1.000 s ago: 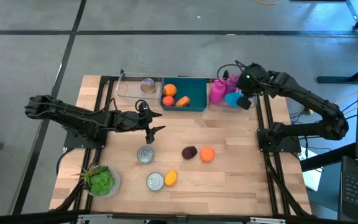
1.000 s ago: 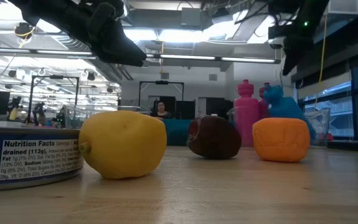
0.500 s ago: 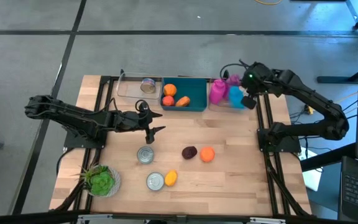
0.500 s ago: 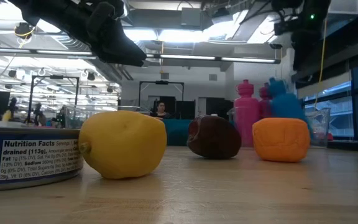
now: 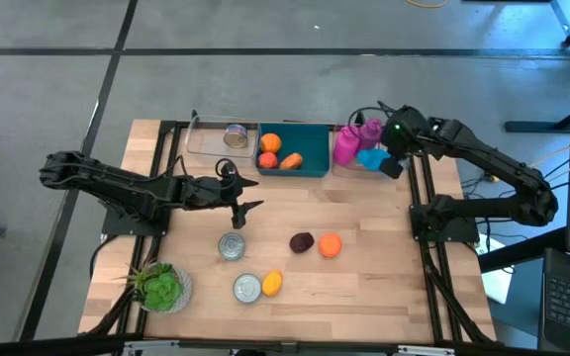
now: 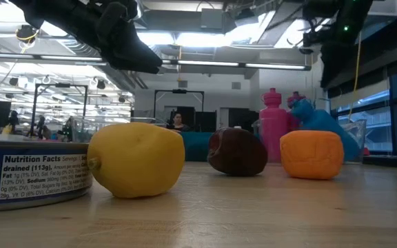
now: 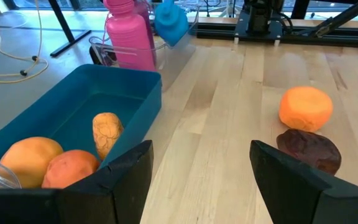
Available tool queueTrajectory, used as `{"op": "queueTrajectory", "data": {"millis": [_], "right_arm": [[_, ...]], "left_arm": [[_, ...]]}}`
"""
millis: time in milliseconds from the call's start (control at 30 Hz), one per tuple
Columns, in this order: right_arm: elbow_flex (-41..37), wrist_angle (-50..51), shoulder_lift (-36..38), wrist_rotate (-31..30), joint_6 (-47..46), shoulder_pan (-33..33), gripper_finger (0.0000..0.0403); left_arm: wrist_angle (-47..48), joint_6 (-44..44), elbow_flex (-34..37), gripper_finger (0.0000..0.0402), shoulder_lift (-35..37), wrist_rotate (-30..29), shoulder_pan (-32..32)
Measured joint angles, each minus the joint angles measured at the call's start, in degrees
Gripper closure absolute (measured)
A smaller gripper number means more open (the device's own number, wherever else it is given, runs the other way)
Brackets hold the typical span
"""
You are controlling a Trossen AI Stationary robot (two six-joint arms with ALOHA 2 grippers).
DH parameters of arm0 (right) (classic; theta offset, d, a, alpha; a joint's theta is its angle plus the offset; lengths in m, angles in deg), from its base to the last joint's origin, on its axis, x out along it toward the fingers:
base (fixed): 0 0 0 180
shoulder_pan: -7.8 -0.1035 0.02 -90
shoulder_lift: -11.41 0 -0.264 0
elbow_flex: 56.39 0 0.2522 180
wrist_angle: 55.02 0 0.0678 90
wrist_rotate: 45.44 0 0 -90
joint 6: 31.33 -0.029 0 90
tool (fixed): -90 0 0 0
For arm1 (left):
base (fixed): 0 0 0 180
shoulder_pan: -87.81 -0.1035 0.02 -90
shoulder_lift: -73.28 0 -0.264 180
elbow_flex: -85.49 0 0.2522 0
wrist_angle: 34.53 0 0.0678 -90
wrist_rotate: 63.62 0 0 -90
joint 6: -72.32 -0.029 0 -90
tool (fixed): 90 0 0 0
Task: Pick & Place Food Item
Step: Adjust the blue water bottle
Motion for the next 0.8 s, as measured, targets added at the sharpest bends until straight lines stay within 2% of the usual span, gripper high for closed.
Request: {"op": "queueTrajectory", "data": {"millis": [333,533,800], "right_arm": [[0.0,-1.64,5.55,0.93,0.0,-0.01,0.0403],[0.0,-1.64,8.91,-1.84,-1.04,0.0,0.0403],[-0.02,-2.87,12.45,-1.91,-4.58,0.0,0.0403]], "left_arm": [[-0.02,0.24,0.0,0.0141,0.0,0.0,-0.02],[-0.06,0.4,0.0,0.0141,0.0,0.0,-0.01],[-0.44,0.54,0.0,0.0141,0.0,0.0,-0.02]]}}
